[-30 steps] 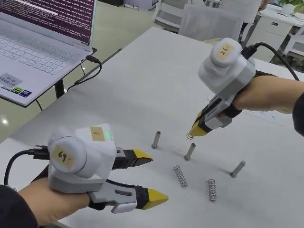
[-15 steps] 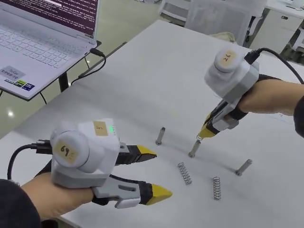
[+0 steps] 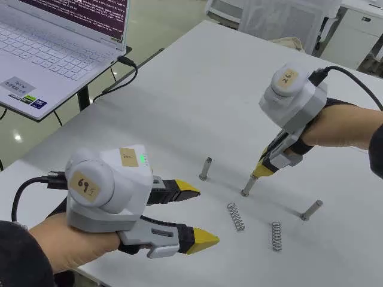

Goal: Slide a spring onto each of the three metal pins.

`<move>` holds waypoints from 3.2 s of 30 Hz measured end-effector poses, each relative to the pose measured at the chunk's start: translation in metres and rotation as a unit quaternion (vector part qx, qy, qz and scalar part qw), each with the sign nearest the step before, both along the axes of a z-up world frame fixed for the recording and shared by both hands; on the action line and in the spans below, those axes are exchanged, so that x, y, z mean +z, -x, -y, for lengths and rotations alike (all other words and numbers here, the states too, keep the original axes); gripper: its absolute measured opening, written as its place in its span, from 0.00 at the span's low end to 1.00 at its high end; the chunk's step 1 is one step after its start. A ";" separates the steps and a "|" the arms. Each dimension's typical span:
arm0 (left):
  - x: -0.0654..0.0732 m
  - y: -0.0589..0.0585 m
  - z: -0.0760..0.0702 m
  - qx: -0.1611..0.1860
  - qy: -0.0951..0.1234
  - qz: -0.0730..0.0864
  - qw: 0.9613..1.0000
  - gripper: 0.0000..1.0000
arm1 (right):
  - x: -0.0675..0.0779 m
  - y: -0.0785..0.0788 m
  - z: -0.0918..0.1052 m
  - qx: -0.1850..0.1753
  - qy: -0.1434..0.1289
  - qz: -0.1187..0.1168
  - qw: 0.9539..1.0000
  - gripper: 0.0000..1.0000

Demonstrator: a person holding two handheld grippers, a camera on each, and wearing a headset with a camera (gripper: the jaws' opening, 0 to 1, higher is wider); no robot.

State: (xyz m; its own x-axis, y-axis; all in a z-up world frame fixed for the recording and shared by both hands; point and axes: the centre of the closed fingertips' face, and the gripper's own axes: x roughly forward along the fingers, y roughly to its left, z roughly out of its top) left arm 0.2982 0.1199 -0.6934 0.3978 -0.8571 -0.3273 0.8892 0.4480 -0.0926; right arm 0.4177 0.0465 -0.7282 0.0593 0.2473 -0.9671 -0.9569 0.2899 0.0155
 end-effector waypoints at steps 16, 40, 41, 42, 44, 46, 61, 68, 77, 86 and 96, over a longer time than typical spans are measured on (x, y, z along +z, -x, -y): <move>-0.002 0.000 0.001 -0.001 0.002 -0.002 1.000 0.39 | -0.025 0.001 0.001 -0.011 0.007 -0.002 1.000 0.08; -0.004 0.001 0.002 -0.003 -0.002 -0.005 1.000 0.38 | -0.052 0.000 0.000 -0.031 -0.001 0.000 1.000 0.09; -0.004 0.001 0.003 -0.003 -0.002 -0.005 1.000 0.38 | -0.051 0.000 0.000 -0.032 -0.001 -0.001 0.999 0.09; -0.004 0.001 0.003 -0.004 -0.002 -0.005 1.000 0.38 | -0.052 0.000 0.000 -0.032 -0.002 -0.001 0.999 0.09; -0.004 0.001 0.003 -0.004 -0.002 -0.005 1.000 0.38 | -0.052 0.000 -0.001 -0.031 -0.006 0.001 1.000 0.09; -0.004 0.002 0.003 -0.005 -0.003 -0.005 1.000 0.38 | -0.053 0.001 0.000 -0.028 -0.006 0.002 1.000 0.10; -0.002 0.003 0.005 -0.008 -0.005 -0.001 1.000 0.38 | -0.039 -0.001 0.004 -0.033 -0.023 0.019 0.999 0.24; -0.001 0.002 0.006 -0.010 -0.007 0.001 1.000 0.38 | -0.032 -0.002 0.005 -0.038 -0.030 0.029 0.998 0.28; 0.001 0.003 0.007 -0.013 -0.011 0.005 1.000 0.38 | -0.015 0.000 0.005 -0.055 -0.057 0.036 0.996 0.29; 0.008 0.006 0.011 -0.021 -0.010 0.014 1.000 0.38 | 0.014 0.008 0.005 -0.058 -0.076 0.053 0.994 0.29; 0.010 0.017 0.018 -0.038 -0.012 0.019 0.999 0.38 | 0.054 0.030 0.004 -0.058 -0.111 0.074 0.989 0.28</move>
State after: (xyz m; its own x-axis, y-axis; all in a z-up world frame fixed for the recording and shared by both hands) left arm 0.2811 0.1021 -0.6831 0.3438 -0.8779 -0.3334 0.9237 0.3801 -0.0486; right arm 0.3877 0.0425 -0.6740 0.2362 0.4357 -0.8686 -0.9142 0.4025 -0.0468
